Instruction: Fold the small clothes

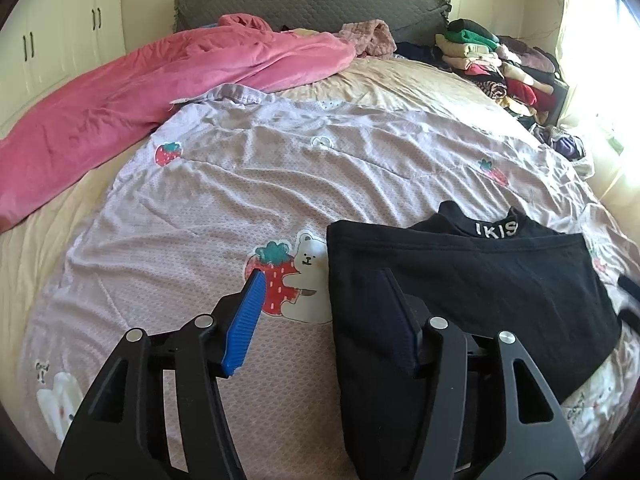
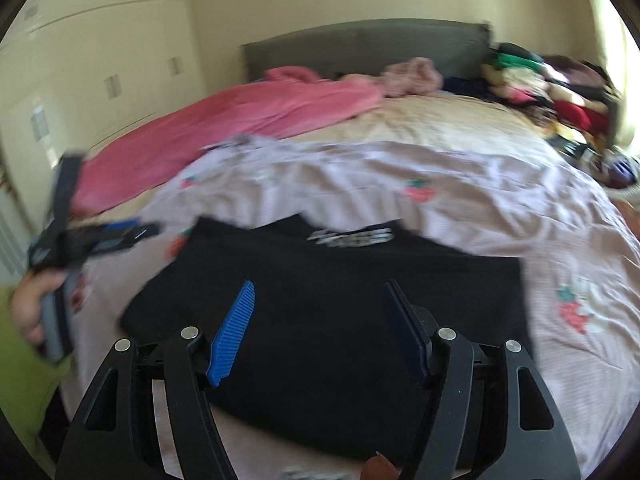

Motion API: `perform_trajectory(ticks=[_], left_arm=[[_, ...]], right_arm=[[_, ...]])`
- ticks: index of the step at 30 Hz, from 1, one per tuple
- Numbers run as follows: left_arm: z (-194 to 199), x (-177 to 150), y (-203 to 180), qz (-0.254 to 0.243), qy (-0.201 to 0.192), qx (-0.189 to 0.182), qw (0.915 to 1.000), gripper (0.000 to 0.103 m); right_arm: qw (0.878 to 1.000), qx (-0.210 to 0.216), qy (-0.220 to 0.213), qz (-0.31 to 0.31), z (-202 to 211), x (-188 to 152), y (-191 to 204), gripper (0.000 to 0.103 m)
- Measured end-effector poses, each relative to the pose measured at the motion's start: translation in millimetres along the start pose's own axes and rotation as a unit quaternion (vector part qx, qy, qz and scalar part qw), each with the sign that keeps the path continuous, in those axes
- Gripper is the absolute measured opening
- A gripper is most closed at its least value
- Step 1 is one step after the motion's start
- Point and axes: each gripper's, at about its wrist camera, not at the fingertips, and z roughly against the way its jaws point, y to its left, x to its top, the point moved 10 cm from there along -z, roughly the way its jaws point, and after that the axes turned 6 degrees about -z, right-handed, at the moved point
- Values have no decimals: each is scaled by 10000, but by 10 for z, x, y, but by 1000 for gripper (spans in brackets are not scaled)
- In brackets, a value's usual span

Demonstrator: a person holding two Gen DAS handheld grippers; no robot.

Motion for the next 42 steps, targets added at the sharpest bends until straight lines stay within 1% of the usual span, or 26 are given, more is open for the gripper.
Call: perform_trajectory(ticks=[1,2,5,6,8,10,12,14,16,21,26,29,33,36,41,42], left_arm=[[3,1,16,24,25,-30,10000,50],[16,-4,31,67,41,-69,9999,50],[37,-33,57,132,78,-118,9998,51],[35,-47,69,153,106,-115,9998,54],[38,-66,89,196,132,-125,9996,58],[32,-89,104,173,168,-92,9997,64],[14,-116,125,139,242,-36,9996,64],[-5,-129,129,171,288,-109,9994,64],[-28,-142,149,207,316,-161,9992,64],[-110,-165,171,294,433,-280,9982,64],[-192,-170,174,364,473,-329,9977,64],[-239,-172,153,383,492,-342,9975,64],[-304,-162,110,360,507,-316,9976,64],[-374,-162,70,358,560,-370,9971,64],[-478,-167,20,350,641,-420,9964,64],[-504,-169,4,365,673,-453,9960,64]], right_arm=[[9999,69,21,87,-1,-31,116,85],[9996,154,40,214,-4,-66,254,87],[9977,360,175,541,-59,-172,599,87],[9971,392,219,621,-78,-213,665,87],[9950,365,310,877,-124,-288,807,87],[9918,361,346,1180,-182,-367,967,87],[9897,417,421,1305,-240,-442,1069,87],[9876,404,458,1443,-302,-502,1146,87],[9847,303,516,1636,-386,-569,1208,87],[9765,90,642,2054,-562,-722,1312,87],[9654,-249,625,2519,-697,-830,1379,87],[9625,-372,685,2598,-788,-873,1381,87],[9530,-657,766,2857,-958,-923,1321,87],[9448,-876,690,3080,-1042,-920,1299,87],[9397,-1065,513,3210,-1109,-872,1256,85],[9415,-1056,505,3161,-1120,-859,1229,80]])
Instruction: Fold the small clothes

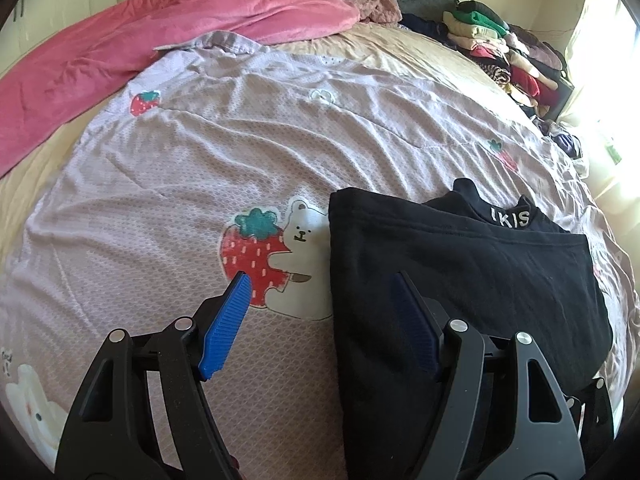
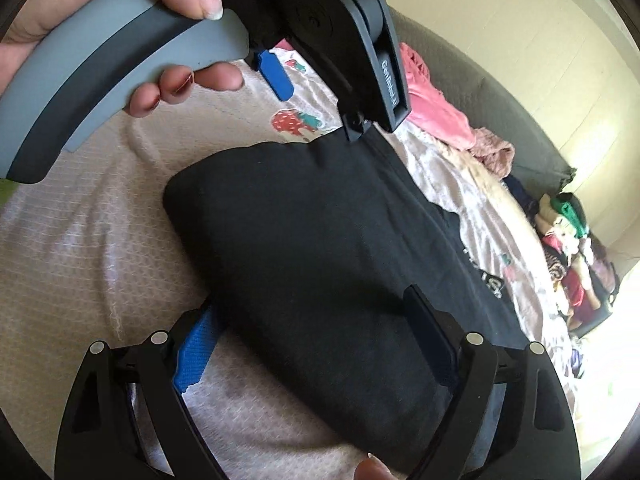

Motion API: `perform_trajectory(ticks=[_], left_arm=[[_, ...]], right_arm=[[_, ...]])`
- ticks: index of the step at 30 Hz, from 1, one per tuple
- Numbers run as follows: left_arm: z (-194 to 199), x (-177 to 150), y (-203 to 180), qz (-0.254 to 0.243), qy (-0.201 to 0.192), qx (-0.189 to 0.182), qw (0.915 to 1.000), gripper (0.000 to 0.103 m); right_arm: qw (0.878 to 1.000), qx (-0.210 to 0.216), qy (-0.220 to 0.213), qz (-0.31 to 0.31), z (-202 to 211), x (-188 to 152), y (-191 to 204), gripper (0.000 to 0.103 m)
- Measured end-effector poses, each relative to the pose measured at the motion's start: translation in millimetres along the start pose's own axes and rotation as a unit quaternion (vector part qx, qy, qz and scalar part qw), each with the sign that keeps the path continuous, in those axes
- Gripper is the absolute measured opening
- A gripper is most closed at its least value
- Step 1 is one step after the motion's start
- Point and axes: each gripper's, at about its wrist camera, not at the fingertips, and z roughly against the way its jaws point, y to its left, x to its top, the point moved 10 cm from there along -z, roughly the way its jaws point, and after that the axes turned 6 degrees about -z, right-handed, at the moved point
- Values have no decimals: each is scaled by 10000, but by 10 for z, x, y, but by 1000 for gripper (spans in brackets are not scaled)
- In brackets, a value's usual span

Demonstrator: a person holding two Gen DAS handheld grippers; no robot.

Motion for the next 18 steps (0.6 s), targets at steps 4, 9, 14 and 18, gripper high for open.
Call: perform_trajectory(ticks=[4,9,14,18], left_arm=[[-76,1,-11,44,86,-65,9999,65],[-165,-7,-70,323,267,-485,9979,64],[-211,-25,-173,484,418,-844,9944,65],[-266,-61,-296,575,597,-1131,9901,64]], right_arm=[[9994,62,-52,-328,-20,13,-143,48],[9932,609,-207,-966,53,50,-299,18],[9841,938,-318,-1476,93,85,-458,9],[9793,969,-535,-1697,167,121,-572,8]])
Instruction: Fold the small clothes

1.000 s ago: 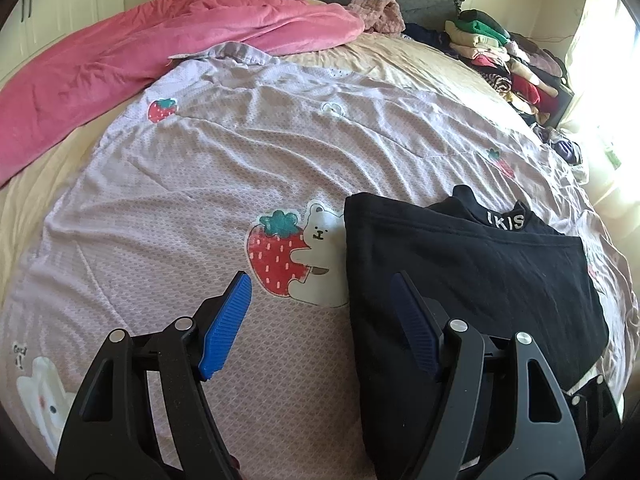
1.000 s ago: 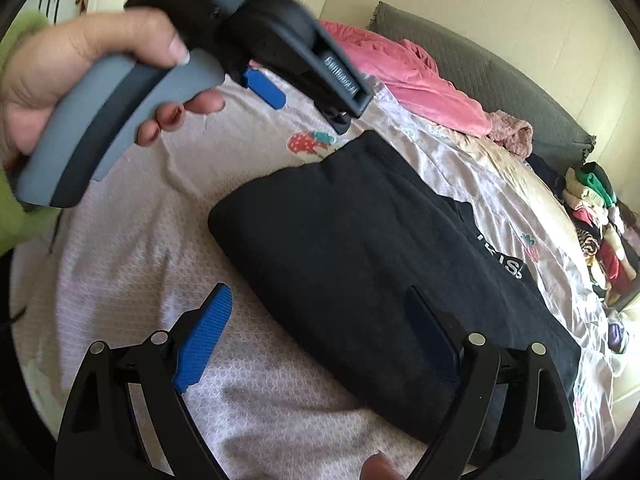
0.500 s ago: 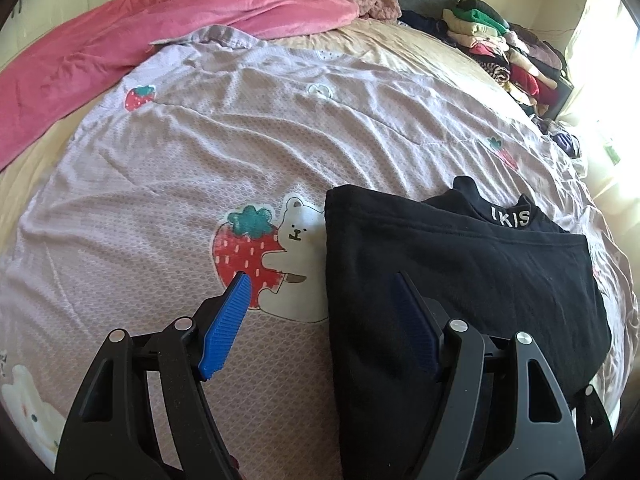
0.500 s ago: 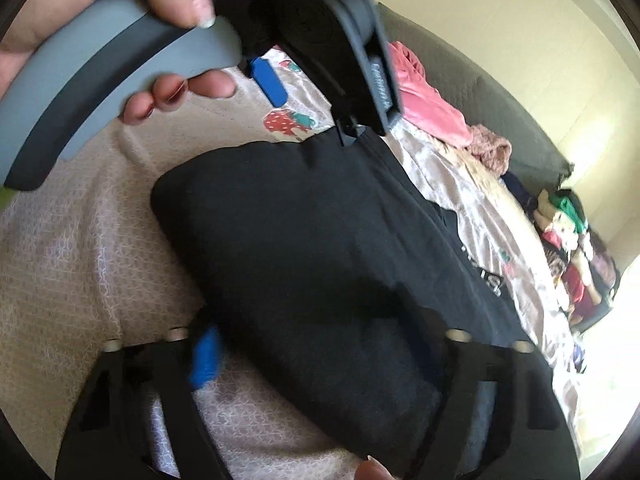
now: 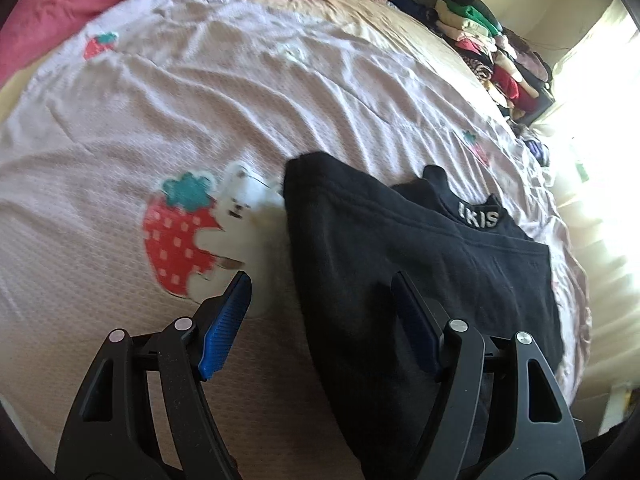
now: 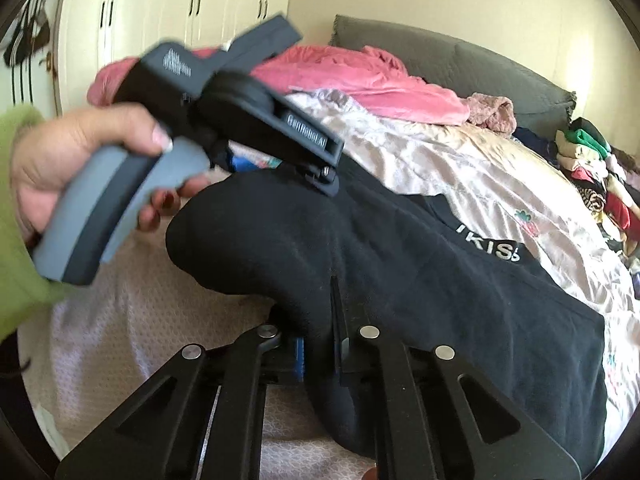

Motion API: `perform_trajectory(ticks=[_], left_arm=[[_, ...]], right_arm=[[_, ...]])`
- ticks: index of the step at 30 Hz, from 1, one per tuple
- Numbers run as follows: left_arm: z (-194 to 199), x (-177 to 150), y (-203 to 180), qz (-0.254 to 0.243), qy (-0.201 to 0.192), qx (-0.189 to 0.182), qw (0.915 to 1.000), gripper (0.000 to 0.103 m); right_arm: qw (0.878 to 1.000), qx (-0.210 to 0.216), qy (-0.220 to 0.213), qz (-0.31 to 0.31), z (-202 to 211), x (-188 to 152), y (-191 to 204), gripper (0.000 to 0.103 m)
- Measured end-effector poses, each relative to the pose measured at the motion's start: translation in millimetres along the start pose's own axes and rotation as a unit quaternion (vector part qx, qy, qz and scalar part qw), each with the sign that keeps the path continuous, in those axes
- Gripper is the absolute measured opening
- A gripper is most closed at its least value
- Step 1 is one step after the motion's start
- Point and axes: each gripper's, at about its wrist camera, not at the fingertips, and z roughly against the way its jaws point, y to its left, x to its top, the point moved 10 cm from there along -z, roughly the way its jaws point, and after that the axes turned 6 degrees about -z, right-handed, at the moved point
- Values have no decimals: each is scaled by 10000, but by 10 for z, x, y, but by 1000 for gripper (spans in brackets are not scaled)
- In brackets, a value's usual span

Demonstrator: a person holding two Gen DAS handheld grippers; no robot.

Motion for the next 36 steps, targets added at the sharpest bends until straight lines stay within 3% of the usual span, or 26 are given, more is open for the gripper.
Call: perform_trajectory(ticks=[6,9,13,25,36], left_arm=[[-37,-7,-247,45,79,-316,9995,64],[5,31,-389,-2,1,-369,9993,35],[150,141,-627,-202,-240,-248,9992,23],[468,398,-1782,-999,-784,-361,9913,20],[-20,292,-2679,-1445,-424,-356,9880,20]], right_arm=[[9996,42,-202,-185,148,51,-13,8],[9993,13,-274,-252,281,33,-11,8],[9984,-45,-426,-368,438,50,-103,7],[9861,-296,-1018,-1281,1133,-60,-752,7],[9679,-539,-963,-2258,1450,-507,-1320,7]])
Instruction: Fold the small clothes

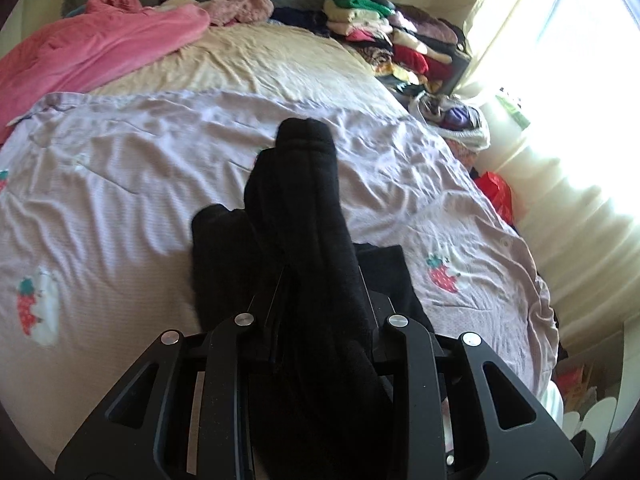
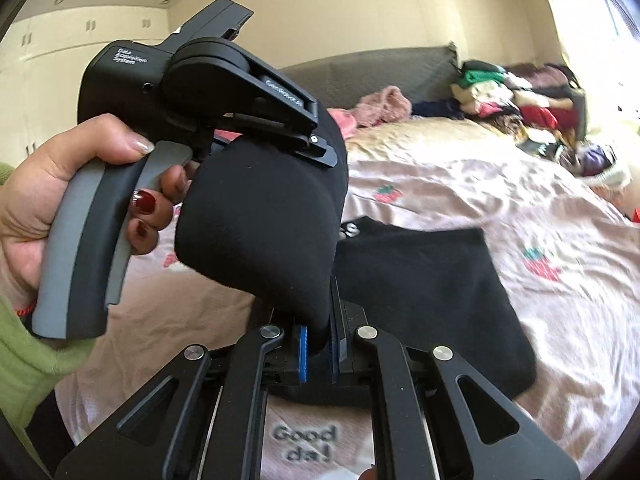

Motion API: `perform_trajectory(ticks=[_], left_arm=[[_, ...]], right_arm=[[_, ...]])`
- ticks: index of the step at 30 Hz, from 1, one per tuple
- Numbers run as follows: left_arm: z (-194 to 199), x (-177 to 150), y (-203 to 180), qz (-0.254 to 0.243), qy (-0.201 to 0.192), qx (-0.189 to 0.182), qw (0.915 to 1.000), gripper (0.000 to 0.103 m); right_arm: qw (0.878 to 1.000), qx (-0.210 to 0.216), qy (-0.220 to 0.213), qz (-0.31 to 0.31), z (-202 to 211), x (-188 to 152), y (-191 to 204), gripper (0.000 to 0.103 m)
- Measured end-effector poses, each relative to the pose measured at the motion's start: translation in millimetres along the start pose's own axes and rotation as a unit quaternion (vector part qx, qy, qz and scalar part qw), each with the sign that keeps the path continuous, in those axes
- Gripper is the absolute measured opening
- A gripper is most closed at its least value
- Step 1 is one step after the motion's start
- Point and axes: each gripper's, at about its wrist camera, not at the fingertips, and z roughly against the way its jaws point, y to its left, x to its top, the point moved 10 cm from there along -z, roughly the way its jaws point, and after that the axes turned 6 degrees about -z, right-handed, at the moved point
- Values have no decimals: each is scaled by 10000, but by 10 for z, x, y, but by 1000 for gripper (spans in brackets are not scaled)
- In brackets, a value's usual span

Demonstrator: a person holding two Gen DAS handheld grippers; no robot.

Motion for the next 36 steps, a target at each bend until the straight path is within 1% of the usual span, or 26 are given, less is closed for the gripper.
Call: perform_trajectory(ticks=[5,9,12,15,16,17,18,19,20,21,22,24,25,26,28,30,32,35,36], left_arm=[[-256,-133,-185,-24,180,-15,9998,20],[-377,-178,-313,-25,189,-3,9998,20],[-478,-207,-337,67,225,-21,9997,20],[-607,-275,-338,163,299,-63,9994,21],[-635,-292,-339,200,295,-117,9993,24],[-657,-317,-348,231,290,-242,9990,29],[-670,-346,-352,265,331,-358,9985,46],[-672,-368,-356,308,346,-459,9979,49],[-638,-386,-366,355,300,-646,9968,49],[-599,-388,-373,371,240,-758,9961,50],[-546,-390,-366,400,176,-856,9954,55],[-397,-381,-330,499,15,-1020,9935,56],[-337,-376,-303,531,-46,-1026,9933,56],[-284,-369,-264,551,-104,-1017,9932,56],[-213,-387,-118,536,-157,-741,9957,56],[-202,-459,35,477,-61,-389,9981,56],[-206,-533,135,409,-5,-184,9990,56],[-294,-679,245,132,176,198,9996,57],[-360,-753,251,29,288,293,9991,59]], right_arm=[[9992,-27,159,-359,-2,-159,-221,7],[9977,-56,283,-620,-46,-245,-325,7],[9965,-138,368,-742,-97,-293,-435,7],[9930,-130,541,-1043,-158,-375,-545,7],[9919,-126,578,-1123,-181,-388,-584,7],[9910,-115,602,-1188,-200,-395,-604,7],[9897,-98,633,-1279,-215,-410,-638,7],[9884,-79,649,-1368,-221,-417,-665,7],[9870,-38,663,-1462,-223,-431,-685,8],[9863,-43,666,-1511,-217,-436,-698,8],[9856,-68,667,-1555,-211,-446,-723,8],[9838,-93,674,-1657,-202,-441,-777,8],[9824,-84,682,-1737,-197,-447,-801,9],[9807,-77,689,-1827,-187,-457,-822,9],[9764,-107,708,-2035,-163,-477,-906,11],[9730,-85,705,-2197,-119,-501,-958,12],[9718,-111,728,-2242,-97,-503,-969,13],[9738,-128,748,-2144,-60,-461,-920,18],[9745,-79,760,-2108,-44,-439,-888,21]])
